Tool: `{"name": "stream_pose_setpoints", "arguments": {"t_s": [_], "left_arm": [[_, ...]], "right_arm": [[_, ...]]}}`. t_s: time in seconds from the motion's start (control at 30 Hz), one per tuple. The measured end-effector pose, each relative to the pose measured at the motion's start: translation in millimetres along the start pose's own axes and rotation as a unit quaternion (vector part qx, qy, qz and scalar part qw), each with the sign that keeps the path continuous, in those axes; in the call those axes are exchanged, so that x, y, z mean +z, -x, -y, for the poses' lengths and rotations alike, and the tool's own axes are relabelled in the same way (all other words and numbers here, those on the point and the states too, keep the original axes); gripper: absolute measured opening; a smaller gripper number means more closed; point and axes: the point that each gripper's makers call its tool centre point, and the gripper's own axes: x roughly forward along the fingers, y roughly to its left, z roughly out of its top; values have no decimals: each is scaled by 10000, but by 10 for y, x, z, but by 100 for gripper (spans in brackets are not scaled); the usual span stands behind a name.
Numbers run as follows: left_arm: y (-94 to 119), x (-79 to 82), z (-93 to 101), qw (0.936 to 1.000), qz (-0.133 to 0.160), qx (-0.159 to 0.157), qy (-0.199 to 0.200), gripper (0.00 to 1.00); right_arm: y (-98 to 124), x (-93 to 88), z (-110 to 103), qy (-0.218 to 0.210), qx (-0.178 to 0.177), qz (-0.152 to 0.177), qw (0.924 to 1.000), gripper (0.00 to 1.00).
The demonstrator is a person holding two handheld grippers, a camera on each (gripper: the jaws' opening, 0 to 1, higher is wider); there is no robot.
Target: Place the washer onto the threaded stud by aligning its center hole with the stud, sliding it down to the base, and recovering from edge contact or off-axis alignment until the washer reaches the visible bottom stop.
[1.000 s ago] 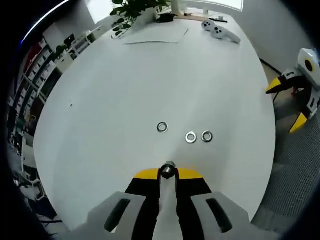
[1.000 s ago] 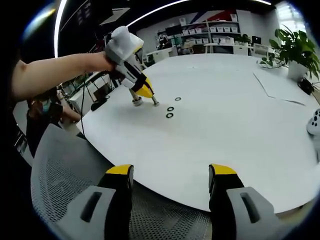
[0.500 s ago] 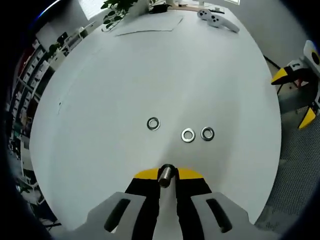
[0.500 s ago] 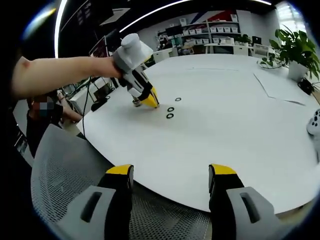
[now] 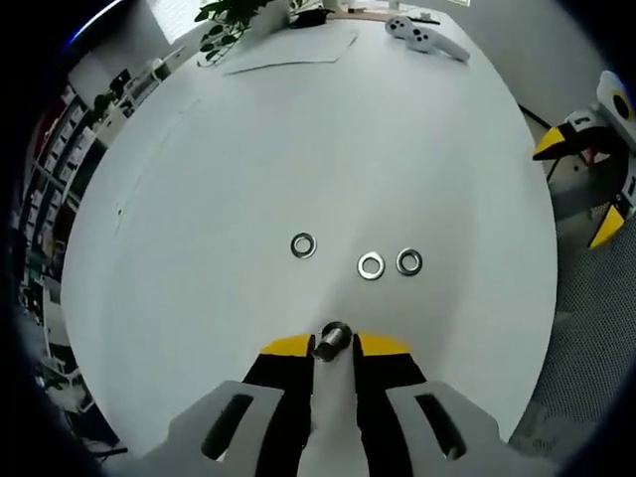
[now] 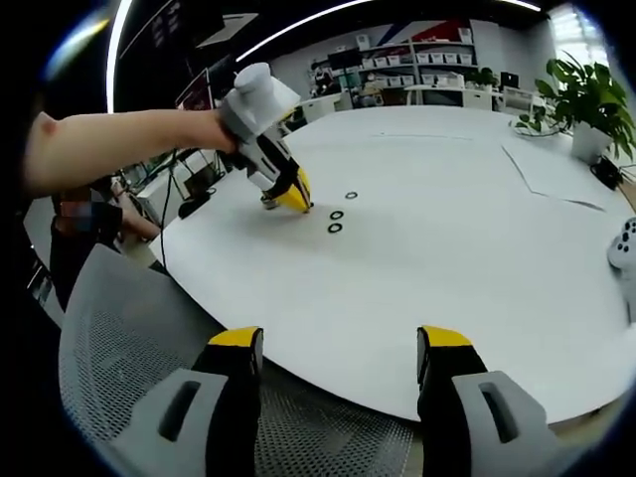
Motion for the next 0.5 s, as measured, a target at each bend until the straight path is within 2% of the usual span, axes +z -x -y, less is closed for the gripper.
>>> {"name": "stream_pose_setpoints", "arguments": {"t_s": [0.33,0.5], "left_arm": [[222,18,-63,9995,254,188,64,18],[405,44,-81,9979,515,339,183,18]], "right_arm": [[-2,-15,4,-4,-10,-45,10000,65],[-1,-16,6,-8,-24,-46,10000,65]]}}
